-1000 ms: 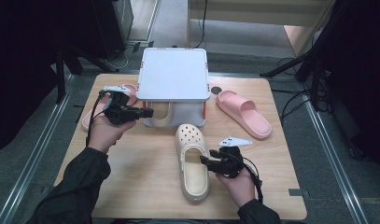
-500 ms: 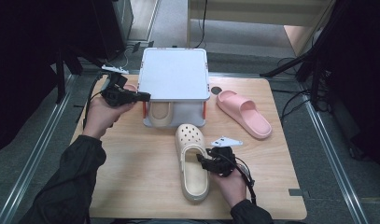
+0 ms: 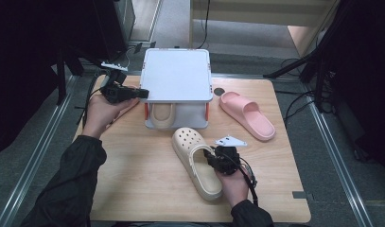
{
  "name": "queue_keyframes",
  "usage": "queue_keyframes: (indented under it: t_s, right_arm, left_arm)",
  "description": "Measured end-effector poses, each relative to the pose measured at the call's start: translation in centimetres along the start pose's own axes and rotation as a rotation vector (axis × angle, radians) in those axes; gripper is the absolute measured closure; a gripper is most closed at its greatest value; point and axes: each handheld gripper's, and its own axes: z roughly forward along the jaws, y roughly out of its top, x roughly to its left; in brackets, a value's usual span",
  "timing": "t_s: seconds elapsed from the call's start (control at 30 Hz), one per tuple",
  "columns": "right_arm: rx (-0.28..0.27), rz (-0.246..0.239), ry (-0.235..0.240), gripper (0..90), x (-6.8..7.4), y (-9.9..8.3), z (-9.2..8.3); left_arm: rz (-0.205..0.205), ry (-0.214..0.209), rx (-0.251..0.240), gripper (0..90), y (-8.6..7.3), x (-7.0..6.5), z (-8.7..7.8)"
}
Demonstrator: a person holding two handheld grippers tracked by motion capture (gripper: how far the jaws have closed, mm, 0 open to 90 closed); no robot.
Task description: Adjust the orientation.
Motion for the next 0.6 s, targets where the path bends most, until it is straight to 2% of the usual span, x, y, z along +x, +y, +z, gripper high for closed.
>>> queue_keyframes:
  t_s: [0.23, 0.43, 0.6]
  right_arm:
    - [0.009, 0.075, 0.045, 76.2, -1.2, 1.1, -0.4]
    - [-0.011, 0.083, 0.047, 76.4, -1.6, 2.4, -0.7]
    - [-0.026, 0.087, 0.037, 76.4, -2.0, 3.8, -0.7]
  left_arm:
    - [0.003, 0.008, -0.008, 84.9, -0.2, -0.1, 0.0]
    - [0.015, 0.029, -0.009, 84.9, -0.2, -0.4, 0.0]
    - [0.013, 0.013, -0.008, 84.7, -0.2, -0.4, 0.1]
